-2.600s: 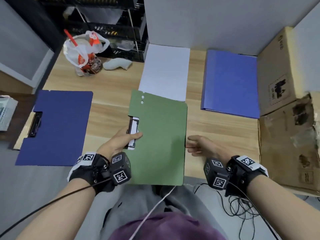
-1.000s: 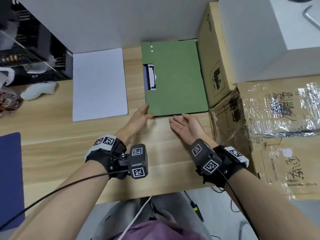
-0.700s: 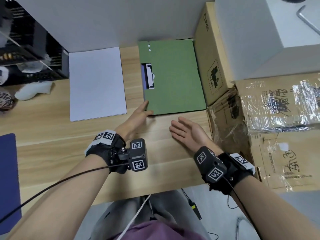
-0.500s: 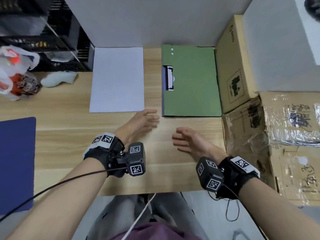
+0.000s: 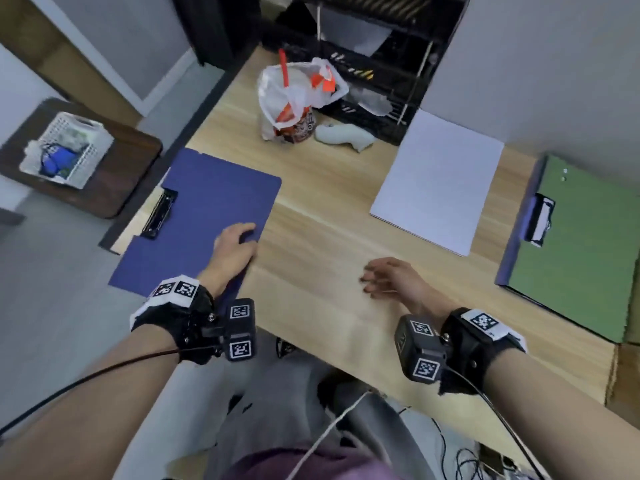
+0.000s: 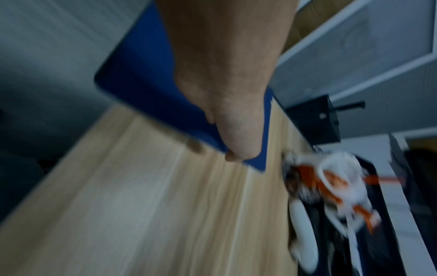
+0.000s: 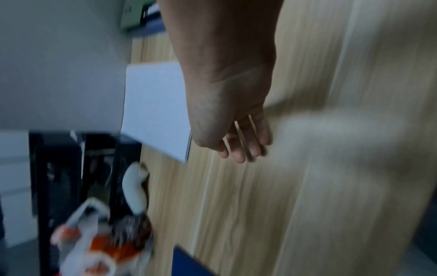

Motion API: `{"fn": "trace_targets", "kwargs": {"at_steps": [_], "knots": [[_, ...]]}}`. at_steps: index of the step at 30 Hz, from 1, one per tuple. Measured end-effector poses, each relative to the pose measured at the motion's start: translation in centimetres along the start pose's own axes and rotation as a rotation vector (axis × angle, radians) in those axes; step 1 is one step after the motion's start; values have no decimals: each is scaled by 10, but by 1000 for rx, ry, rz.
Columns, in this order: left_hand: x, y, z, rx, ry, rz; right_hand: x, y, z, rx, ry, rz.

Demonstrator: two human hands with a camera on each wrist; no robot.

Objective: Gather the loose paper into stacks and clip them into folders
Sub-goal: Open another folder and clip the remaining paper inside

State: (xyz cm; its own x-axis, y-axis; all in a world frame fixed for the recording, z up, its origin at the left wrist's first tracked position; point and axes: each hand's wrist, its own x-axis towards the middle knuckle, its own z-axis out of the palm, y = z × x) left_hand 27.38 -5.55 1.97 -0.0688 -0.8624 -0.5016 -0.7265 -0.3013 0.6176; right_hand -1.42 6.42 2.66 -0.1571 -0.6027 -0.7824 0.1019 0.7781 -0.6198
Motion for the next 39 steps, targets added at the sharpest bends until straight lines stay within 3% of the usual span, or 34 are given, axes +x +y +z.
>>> {"fn": "trace_targets", "kwargs": {"at_steps": [4,9,12,17,24,30,39], "knots": [[20,-38,-30,208,-71,-77,3,-16,54,-59,-96,-20],[4,-36,-16,302,-170,7,4,-22,81,-78,-57,9],[-2,-30,-9,245,-210,55,9,-23,88,-84,-29,58],[17,-41,-30,106,-15,4,13,-22,104,-17,-23,102],[30,-52,-41,125,53,-65,11,-17,117,114,-81,131],[13,-36,-20,93,-5,-120,0,-6,99,139,-94,110],[-50,-1,56,-177,-179,-248,-41,66,-1,139,-14,93]]}}
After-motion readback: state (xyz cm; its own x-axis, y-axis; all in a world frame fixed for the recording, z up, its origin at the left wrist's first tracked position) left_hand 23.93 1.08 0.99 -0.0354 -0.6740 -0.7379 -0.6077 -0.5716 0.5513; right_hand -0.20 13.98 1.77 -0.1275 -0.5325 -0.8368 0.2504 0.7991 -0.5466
